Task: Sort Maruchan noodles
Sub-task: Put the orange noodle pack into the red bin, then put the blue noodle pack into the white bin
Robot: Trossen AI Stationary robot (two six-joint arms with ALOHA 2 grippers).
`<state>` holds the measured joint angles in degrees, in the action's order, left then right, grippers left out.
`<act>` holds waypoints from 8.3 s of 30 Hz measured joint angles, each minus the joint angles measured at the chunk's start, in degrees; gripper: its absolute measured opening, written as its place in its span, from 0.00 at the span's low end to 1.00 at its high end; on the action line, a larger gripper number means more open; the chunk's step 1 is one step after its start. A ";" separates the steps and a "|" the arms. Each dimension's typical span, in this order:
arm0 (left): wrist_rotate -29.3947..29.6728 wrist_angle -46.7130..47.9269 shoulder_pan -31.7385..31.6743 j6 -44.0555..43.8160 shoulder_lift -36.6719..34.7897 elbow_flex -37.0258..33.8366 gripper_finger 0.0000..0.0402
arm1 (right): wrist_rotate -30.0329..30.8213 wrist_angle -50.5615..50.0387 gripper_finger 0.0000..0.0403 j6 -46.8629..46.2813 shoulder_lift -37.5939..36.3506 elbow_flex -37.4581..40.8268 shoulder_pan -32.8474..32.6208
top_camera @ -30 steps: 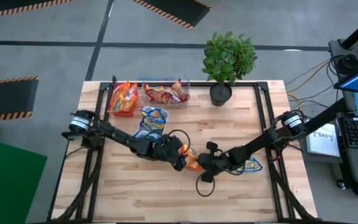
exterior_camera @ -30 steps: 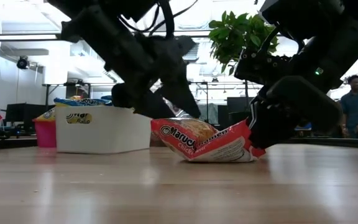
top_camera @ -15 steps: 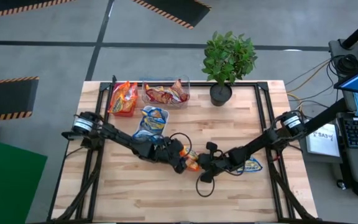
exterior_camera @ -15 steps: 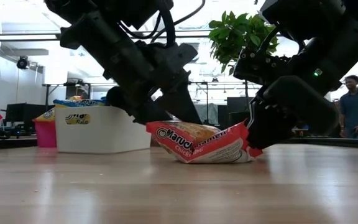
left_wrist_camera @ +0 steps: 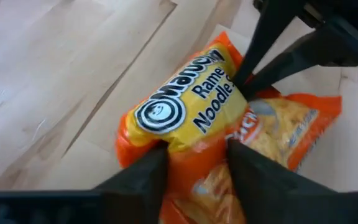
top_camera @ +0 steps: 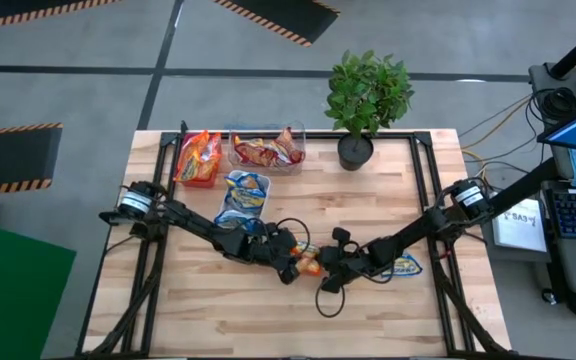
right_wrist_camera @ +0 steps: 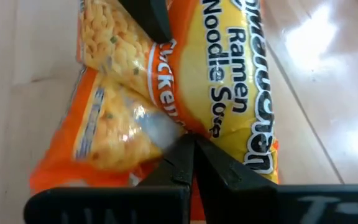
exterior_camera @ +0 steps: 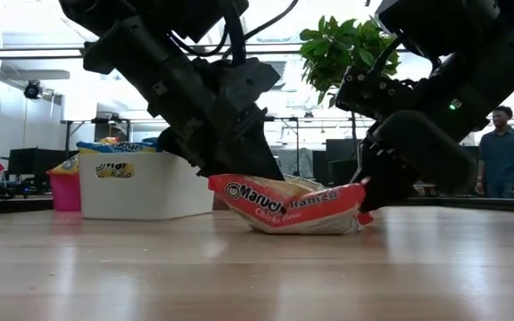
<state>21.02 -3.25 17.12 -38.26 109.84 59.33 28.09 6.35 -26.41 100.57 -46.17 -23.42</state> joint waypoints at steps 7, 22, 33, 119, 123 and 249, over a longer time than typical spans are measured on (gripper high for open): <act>-0.63 0.34 0.07 0.84 -0.40 -0.04 0.03 | 1.92 1.91 0.02 1.51 -0.03 0.04 0.02; 1.97 4.45 0.13 10.07 -11.67 -0.11 0.00 | 2.02 1.00 0.02 8.38 -17.78 0.17 -1.75; 12.37 15.58 -1.31 21.21 -28.42 -0.09 0.00 | 2.17 0.87 0.02 15.68 -30.42 0.17 -2.19; 26.35 57.42 -47.60 9.03 -42.11 -9.41 0.15 | 2.01 -7.00 0.02 5.66 -31.28 -4.54 0.07; 22.76 57.11 -44.40 12.04 -47.74 -6.88 0.15 | -8.64 -24.54 0.02 -14.05 -31.14 -11.63 0.22; 21.45 23.91 0.61 39.18 -72.63 -20.42 0.15 | -14.71 27.75 0.02 -6.92 6.54 -22.15 23.45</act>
<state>42.47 20.67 17.74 0.92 37.21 38.91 13.38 34.11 -33.33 107.11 -68.32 0.03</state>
